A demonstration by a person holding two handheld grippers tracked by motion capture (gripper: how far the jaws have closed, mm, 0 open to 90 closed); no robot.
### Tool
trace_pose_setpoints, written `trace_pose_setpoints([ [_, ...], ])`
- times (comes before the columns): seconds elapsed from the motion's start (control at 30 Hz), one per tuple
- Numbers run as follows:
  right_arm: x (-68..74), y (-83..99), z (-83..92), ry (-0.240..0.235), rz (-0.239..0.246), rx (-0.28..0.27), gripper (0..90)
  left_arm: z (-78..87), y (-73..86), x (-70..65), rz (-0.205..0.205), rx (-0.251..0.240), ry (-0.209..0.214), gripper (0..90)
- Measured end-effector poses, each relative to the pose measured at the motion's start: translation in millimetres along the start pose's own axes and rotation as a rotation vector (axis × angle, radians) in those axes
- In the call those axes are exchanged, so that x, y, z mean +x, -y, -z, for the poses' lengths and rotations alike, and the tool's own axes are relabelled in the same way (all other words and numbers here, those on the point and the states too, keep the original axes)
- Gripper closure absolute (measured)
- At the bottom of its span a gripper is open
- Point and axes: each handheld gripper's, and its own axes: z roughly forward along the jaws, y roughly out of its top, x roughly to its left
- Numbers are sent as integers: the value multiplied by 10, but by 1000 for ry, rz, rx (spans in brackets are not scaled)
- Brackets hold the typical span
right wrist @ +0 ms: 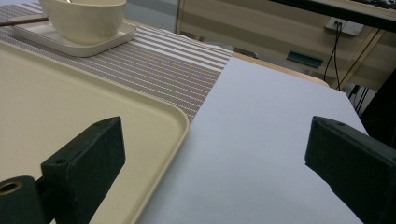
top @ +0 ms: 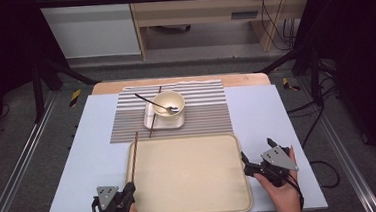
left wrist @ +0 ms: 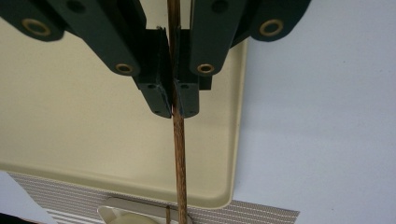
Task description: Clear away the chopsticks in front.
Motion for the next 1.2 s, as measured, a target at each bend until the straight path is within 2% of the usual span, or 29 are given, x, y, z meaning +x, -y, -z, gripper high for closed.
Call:
trace_pose_setpoints([
  [0.43, 7, 0, -2, -3, -1, 3, 56, -49, 59, 77, 2, 26, -22, 856],
  [0.77, 9, -1, -4, -3, 3, 2, 56, -63, 101, 86, -14, 48, -38, 856],
  [1.2, 9, 0, -4, -4, 2, 5, 56, -89, 77, 89, -9, 54, -37, 856],
])
